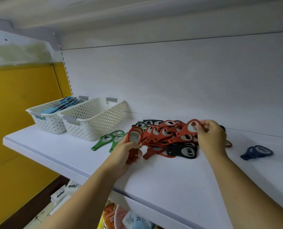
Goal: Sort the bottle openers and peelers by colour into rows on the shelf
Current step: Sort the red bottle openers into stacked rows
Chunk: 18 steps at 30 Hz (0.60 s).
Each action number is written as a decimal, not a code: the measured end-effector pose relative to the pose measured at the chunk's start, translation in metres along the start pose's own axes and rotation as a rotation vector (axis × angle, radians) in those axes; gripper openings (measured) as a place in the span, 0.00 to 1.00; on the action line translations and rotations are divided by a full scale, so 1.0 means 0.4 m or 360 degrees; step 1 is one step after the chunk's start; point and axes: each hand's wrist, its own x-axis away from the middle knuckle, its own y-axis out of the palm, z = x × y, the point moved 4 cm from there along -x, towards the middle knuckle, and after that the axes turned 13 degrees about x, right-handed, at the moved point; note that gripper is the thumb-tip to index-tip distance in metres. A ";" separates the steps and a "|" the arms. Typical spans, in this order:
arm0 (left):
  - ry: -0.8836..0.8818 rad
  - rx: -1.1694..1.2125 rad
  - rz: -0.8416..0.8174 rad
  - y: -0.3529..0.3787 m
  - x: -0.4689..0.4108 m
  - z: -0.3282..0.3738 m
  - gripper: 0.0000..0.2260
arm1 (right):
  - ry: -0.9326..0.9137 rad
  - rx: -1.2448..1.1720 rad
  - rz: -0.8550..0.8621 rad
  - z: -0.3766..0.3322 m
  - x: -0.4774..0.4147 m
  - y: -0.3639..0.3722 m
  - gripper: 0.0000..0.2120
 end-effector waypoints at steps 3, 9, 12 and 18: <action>-0.0014 0.0190 -0.0051 0.009 -0.002 0.000 0.08 | -0.0129 -0.0449 -0.0234 -0.064 0.044 0.025 0.02; 0.0100 -0.0180 -0.0211 0.016 0.009 -0.007 0.15 | -0.0302 -0.0607 -0.0714 -0.146 0.152 0.114 0.10; 0.0085 -0.0339 -0.0337 0.022 0.015 -0.005 0.07 | -0.0293 -0.0585 -0.0766 -0.148 0.174 0.136 0.08; -0.0039 -0.0404 -0.0400 0.027 0.010 -0.006 0.03 | -0.0272 -0.0368 -0.0793 -0.132 0.175 0.156 0.08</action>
